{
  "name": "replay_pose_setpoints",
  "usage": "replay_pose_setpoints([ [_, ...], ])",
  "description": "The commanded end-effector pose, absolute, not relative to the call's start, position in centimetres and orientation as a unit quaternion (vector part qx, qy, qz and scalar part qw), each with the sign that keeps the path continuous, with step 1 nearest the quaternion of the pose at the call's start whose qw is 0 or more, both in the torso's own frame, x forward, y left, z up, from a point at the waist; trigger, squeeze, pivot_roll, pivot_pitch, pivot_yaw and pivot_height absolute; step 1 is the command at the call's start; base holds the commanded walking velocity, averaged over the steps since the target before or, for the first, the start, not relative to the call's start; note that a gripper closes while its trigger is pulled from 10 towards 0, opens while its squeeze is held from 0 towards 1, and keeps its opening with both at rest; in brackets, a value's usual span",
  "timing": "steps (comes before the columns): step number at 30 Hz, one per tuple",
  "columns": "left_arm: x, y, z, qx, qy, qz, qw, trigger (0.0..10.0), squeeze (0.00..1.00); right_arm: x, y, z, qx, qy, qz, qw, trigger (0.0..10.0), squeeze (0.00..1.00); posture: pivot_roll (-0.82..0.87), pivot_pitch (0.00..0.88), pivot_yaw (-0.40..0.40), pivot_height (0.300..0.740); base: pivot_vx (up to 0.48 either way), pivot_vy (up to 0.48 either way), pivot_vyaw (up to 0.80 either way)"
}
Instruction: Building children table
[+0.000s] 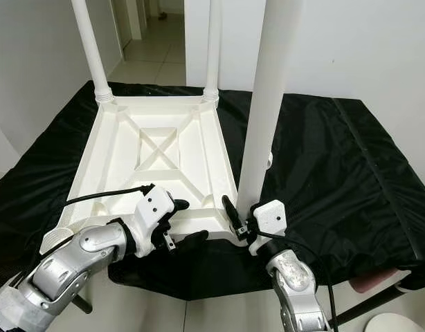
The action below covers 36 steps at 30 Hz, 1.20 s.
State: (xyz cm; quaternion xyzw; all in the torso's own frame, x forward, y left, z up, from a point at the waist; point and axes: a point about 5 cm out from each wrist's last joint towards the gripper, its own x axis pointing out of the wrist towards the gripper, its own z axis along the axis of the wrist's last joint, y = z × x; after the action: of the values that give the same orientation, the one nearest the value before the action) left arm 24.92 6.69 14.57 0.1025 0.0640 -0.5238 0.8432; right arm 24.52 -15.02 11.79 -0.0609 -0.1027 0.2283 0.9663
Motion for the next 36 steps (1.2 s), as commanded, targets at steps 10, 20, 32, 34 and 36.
replay_pose_setpoints([
  [10,24.5,6.3,14.9,0.106,0.073,-0.598,0.791,10.0,0.0,24.2,-15.1,9.0,-0.017,-0.026,0.237,0.971,10.0,0.0,0.02,0.051,0.036,0.74,0.0,0.0,0.0],
  [20,24.6,6.3,15.0,0.109,0.074,-0.596,0.792,10.0,0.0,25.0,-13.8,9.5,0.032,0.006,0.235,0.972,10.0,0.0,0.02,0.051,0.036,0.74,0.0,0.0,0.0],
  [32,24.6,6.3,15.1,0.11,0.074,-0.594,0.793,10.0,0.0,25.8,-14.1,9.0,0.018,0.074,0.219,0.973,10.0,0.0,0.02,0.057,0.03,0.74,0.0,0.0,0.0],
  [34,24.6,6.3,15.1,0.111,0.073,-0.594,0.794,10.0,0.0,25.9,-14.2,9.1,0.013,0.077,0.219,0.973,10.0,0.0,0.02,0.057,0.03,0.74,0.0,0.0,0.0],
  [36,24.6,6.3,15.1,0.111,0.072,-0.593,0.794,10.0,0.0,26.0,-14.3,9.4,-0.007,0.068,0.221,0.973,10.0,0.0,0.02,0.057,0.028,0.74,0.0,0.0,0.0],
])
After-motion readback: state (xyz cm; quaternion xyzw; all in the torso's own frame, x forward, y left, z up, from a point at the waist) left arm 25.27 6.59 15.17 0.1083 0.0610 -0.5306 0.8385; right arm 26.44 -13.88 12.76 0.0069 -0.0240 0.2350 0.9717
